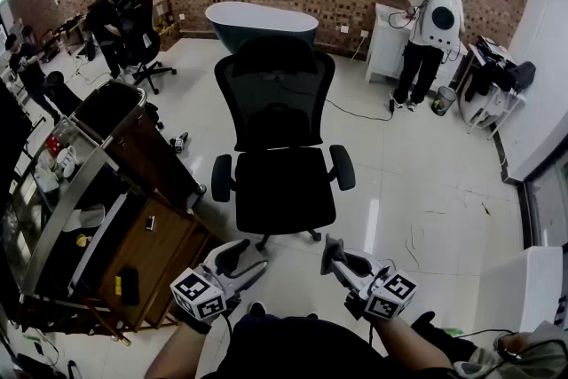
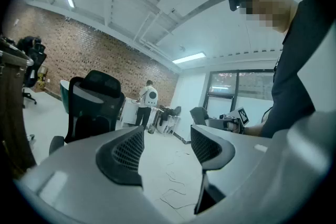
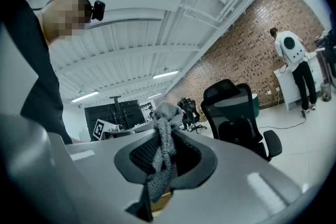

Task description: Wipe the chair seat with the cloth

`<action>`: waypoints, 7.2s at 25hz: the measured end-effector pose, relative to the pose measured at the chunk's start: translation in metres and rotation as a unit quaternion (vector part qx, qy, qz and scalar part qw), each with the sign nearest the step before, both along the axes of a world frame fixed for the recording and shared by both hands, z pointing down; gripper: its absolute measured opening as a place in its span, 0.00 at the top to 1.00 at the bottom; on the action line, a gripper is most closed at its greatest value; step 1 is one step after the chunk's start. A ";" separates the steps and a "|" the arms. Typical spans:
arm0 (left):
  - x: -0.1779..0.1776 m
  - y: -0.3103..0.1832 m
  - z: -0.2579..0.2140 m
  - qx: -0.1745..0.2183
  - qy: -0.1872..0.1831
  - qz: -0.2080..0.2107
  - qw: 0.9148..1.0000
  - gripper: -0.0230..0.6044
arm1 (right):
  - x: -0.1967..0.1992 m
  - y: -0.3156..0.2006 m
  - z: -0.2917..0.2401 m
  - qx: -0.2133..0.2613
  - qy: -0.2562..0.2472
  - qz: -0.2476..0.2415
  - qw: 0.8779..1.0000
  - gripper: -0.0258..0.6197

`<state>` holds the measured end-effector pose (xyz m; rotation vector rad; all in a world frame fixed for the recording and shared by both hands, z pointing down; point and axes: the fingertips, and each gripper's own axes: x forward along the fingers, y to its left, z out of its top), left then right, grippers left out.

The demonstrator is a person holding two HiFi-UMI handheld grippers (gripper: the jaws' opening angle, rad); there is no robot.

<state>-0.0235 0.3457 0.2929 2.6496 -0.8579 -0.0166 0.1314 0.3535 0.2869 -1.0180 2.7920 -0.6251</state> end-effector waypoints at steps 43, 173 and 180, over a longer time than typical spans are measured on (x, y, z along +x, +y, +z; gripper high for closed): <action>-0.058 -0.349 0.059 -0.059 -0.011 0.053 0.997 0.47 | -0.093 -0.381 0.070 -0.058 0.055 -0.009 0.997 0.88; -0.057 -0.423 0.352 -0.224 -0.021 -0.022 0.974 0.45 | -0.136 -0.470 0.631 -0.219 0.482 -0.261 0.807 0.88; -0.030 -0.413 0.353 -0.236 -0.019 0.005 0.972 0.45 | 0.005 -0.474 0.623 -0.277 0.542 -0.171 0.774 0.88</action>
